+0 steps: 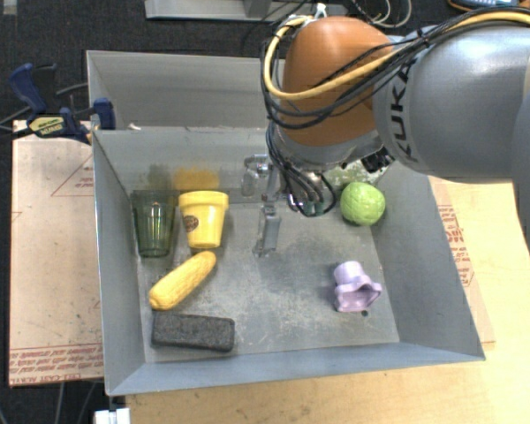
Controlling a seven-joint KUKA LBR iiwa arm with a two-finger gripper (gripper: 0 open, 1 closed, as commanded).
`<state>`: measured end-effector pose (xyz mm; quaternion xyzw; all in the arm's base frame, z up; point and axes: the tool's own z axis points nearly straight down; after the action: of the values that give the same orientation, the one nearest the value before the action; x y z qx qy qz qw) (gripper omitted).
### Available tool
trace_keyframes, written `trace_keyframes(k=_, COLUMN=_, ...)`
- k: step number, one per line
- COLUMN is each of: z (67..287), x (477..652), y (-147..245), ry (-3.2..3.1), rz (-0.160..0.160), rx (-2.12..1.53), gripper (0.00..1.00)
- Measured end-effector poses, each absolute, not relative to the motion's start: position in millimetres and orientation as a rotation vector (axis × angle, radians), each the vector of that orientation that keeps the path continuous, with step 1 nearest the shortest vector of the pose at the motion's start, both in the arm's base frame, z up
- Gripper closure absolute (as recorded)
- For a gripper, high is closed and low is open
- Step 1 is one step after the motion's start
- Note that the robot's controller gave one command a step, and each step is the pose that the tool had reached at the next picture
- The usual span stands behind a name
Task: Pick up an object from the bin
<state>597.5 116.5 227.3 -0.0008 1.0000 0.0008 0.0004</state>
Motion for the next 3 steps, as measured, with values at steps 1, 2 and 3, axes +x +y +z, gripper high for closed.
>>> trace_keyframes(k=1, z=196, x=613.1, y=149, ry=3.135, rz=0.003, rx=-0.009, gripper=0.0)
trace_keyframes(k=2, z=157, x=624.7, y=179, ry=3.136, rz=0.006, rx=-0.147, gripper=0.0)
trace_keyframes(k=3, z=92, x=584.1, y=175, ry=3.126, rz=0.006, rx=-0.204, gripper=0.0)
